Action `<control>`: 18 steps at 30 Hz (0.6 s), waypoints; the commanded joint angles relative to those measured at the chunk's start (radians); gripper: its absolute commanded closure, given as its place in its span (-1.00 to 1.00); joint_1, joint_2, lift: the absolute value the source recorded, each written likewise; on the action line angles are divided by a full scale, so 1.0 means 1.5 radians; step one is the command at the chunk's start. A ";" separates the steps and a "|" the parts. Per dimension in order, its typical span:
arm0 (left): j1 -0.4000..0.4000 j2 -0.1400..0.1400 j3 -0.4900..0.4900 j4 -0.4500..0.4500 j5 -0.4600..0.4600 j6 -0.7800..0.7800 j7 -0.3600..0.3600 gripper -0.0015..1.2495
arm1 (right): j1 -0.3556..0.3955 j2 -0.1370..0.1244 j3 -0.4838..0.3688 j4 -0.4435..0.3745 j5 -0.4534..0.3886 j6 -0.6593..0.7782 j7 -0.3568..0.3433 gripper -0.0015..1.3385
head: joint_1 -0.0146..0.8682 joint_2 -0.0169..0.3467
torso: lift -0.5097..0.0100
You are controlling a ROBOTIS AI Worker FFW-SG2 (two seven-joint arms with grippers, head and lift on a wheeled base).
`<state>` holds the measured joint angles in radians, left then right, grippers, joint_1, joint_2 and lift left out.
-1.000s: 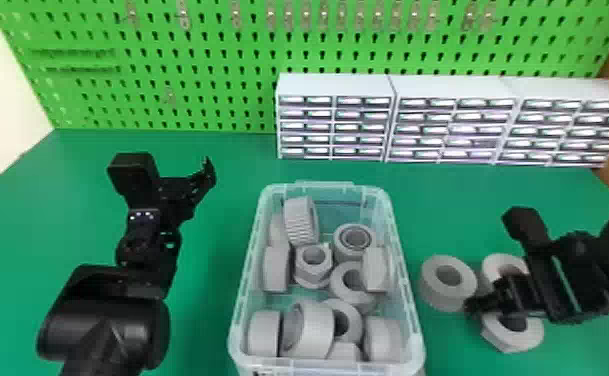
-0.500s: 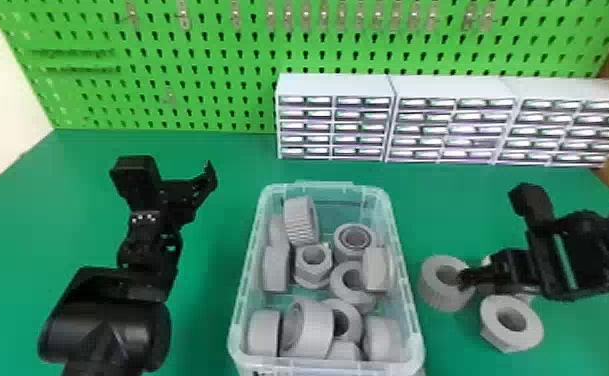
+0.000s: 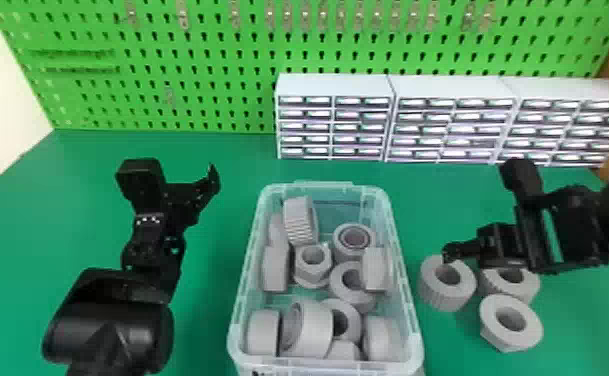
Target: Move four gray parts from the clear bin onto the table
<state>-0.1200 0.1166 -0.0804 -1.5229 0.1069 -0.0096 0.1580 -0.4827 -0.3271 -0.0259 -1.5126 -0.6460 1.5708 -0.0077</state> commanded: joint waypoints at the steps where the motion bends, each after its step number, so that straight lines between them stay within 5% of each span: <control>1: 0.000 0.000 0.000 0.001 -0.001 0.000 0.000 -0.85 | -0.005 0.005 0.007 0.000 -0.003 0.001 0.000 -0.26 | 0.60 -0.51 | 0.76; 18: 0.003 0.000 -0.003 0.004 -0.002 0.000 0.001 -0.85 | -0.039 0.026 0.047 -0.007 0.003 -0.116 0.000 -0.26 | 0.60 -0.51 | 0.76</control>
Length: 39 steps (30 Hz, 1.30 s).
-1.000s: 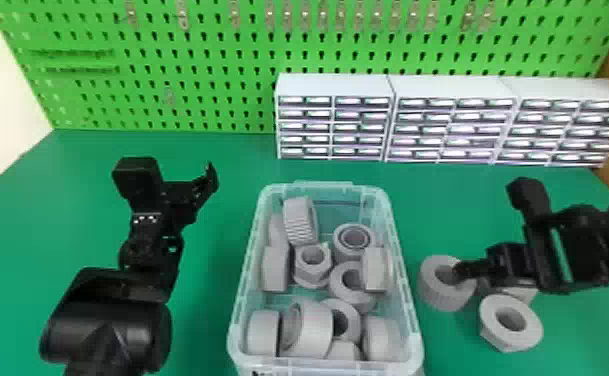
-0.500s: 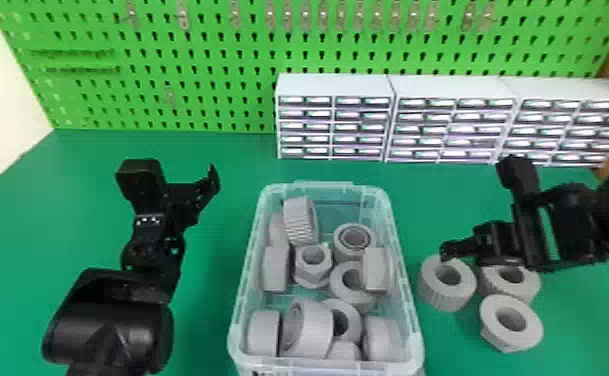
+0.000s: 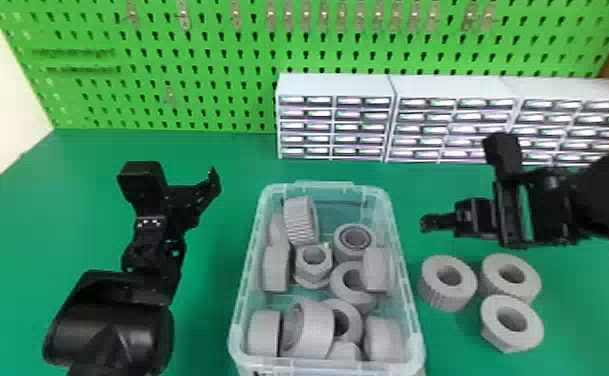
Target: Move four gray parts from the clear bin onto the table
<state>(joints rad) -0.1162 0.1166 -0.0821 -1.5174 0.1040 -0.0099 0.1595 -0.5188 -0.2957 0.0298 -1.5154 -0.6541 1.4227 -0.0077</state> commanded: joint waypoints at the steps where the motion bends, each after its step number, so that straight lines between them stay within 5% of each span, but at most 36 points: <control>1: 0.001 0.000 -0.002 -0.001 0.000 -0.001 0.000 -0.85 | -0.018 0.005 0.014 -0.007 0.013 -0.022 0.000 -0.26 | 0.60 -0.51 | 0.76; 11: 0.004 0.000 -0.002 0.000 -0.001 0.000 0.000 -0.85 | -0.025 0.037 0.033 -0.011 0.025 -0.115 0.001 -0.26 | 0.60 -0.51 | 0.76; 15: 0.005 0.000 -0.001 0.000 -0.002 0.000 0.000 -0.85 | -0.038 0.049 0.060 -0.034 0.092 -0.125 0.001 -0.26 | 0.60 -0.51 | 0.76; 39: 0.003 -0.001 0.003 0.006 -0.005 0.000 0.000 -0.85 | -0.112 0.083 0.202 -0.006 0.081 -0.170 0.001 -0.26 | 0.60 -0.51 | 0.76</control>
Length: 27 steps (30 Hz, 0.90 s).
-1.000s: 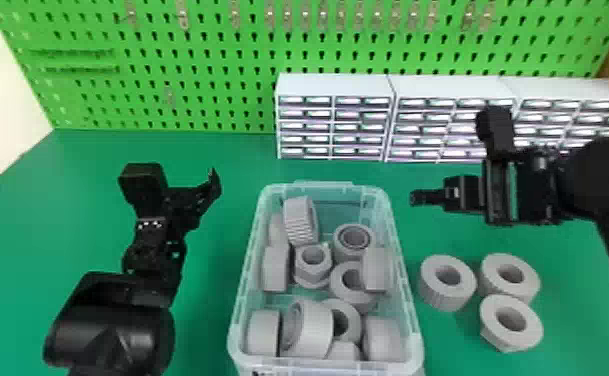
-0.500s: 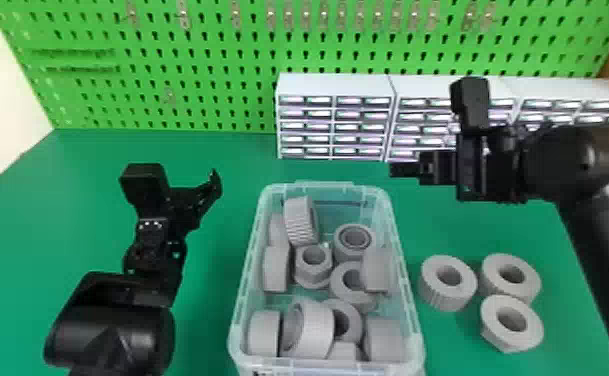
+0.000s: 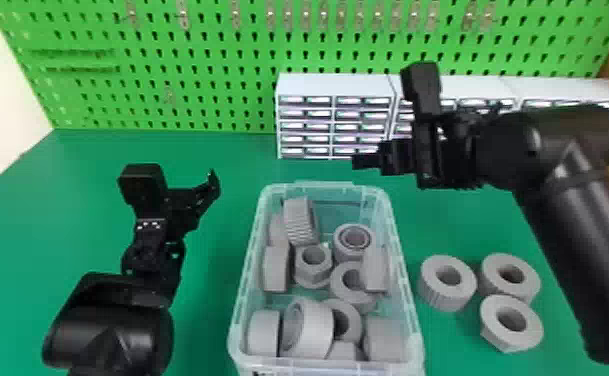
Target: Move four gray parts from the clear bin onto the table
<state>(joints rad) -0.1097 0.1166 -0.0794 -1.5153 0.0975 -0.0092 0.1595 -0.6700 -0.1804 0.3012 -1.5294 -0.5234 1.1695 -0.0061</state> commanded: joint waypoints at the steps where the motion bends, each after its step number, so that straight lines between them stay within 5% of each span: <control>1: -0.004 -0.001 -0.002 0.005 -0.001 0.000 0.000 -0.85 | -0.011 0.006 0.023 0.003 -0.012 -0.003 0.000 -0.26 | 0.60 -0.51 | 0.76; 27: -0.013 -0.001 -0.016 0.006 -0.001 0.000 0.000 -0.85 | -0.029 0.011 0.101 0.040 -0.064 -0.026 0.000 -0.26 | 0.60 -0.51 | 0.76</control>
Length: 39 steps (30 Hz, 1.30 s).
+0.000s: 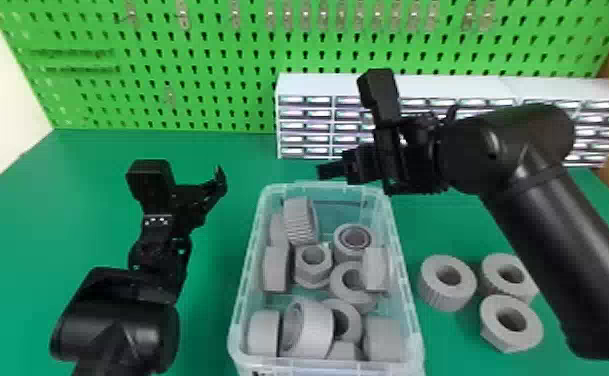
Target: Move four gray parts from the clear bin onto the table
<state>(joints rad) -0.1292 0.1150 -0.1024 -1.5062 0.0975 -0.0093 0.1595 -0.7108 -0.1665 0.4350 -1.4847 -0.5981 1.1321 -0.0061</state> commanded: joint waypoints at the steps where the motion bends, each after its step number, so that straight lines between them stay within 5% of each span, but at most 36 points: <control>1: 0.000 0.000 0.000 0.000 -0.001 0.000 0.000 -0.85 | 0.000 0.002 0.014 0.013 -0.019 -0.002 0.000 -0.26 | 0.60 -0.51 | 0.76; 39: 0.001 0.001 0.005 -0.003 0.000 -0.001 0.000 -0.85 | -0.010 0.003 0.112 0.086 -0.068 0.003 0.001 -0.26 | 0.60 -0.51 | 0.76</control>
<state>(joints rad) -0.1289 0.1166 -0.0968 -1.5100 0.0997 -0.0105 0.1595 -0.7212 -0.1587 0.5788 -1.3660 -0.6974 1.1316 -0.0046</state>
